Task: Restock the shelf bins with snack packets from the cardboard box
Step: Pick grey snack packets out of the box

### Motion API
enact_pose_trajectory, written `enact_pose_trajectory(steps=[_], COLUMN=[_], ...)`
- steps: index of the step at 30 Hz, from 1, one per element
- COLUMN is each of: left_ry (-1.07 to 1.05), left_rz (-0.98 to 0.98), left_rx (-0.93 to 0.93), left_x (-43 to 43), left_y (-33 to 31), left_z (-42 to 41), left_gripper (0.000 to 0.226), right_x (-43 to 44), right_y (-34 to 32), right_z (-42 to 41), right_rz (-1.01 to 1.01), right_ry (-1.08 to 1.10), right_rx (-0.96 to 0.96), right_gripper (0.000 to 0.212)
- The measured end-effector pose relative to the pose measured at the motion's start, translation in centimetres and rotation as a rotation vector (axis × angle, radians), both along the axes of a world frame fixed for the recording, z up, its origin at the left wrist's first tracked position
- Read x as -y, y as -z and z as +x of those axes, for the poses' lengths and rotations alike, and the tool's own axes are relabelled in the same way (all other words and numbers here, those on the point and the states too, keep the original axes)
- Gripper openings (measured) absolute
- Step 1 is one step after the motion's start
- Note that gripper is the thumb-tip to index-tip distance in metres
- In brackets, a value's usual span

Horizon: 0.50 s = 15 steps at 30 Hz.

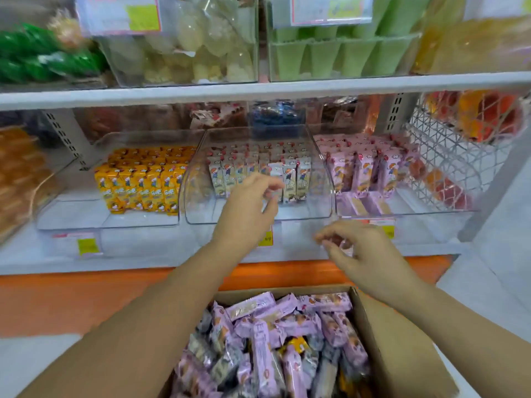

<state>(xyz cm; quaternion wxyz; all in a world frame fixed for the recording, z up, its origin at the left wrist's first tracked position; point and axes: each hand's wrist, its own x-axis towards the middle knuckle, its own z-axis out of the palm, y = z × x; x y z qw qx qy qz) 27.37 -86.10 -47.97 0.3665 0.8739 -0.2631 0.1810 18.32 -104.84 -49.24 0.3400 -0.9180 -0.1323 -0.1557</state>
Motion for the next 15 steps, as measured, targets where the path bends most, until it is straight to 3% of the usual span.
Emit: enact_pose_trajectory(steps=[3, 6, 11, 15], left_ry=[0.038, 0.02, 0.04, 0.137], left_rz=[-0.039, 0.022, 0.385, 0.544], left_rx=[-0.037, -0.198, -0.593, -0.829], left_x=[-1.5, -3.1, -5.5, -6.4], left_y=[3.2, 7.6, 13.7, 16.1], left_z=[-4.8, -8.2, -11.5, -12.4], left_gripper=[0.019, 0.019, 0.022, 0.016], right_x=[-0.8, -1.4, -2.1, -2.5], right_y=[3.3, 6.6, 12.3, 15.6], right_z=[-2.4, -4.3, -7.1, -8.0], right_rz=[0.012, 0.042, -0.094, -0.221], right_ry=[-0.009, 0.004, -0.018, -0.045], right_rx=[-0.11, -0.266, -0.592, -0.778], right_gripper=[0.016, 0.016, 0.015, 0.021])
